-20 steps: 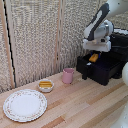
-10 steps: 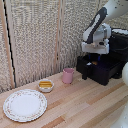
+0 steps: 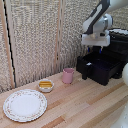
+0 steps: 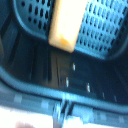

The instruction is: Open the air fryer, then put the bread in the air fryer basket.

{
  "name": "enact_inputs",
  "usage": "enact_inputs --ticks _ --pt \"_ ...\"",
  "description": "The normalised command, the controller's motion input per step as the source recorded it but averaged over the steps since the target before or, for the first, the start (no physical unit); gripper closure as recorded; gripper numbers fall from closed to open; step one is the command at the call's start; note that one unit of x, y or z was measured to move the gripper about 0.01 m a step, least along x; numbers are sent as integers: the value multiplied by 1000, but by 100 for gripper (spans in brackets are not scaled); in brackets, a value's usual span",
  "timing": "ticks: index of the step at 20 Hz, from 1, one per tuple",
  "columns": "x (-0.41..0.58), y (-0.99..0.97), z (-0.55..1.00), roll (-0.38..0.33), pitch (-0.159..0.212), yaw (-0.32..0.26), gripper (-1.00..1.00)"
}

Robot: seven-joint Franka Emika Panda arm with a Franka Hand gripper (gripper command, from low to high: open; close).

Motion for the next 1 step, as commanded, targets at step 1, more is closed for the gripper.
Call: enact_inputs --ticks 1 --pt "54 340 286 0 30 -153 -100"
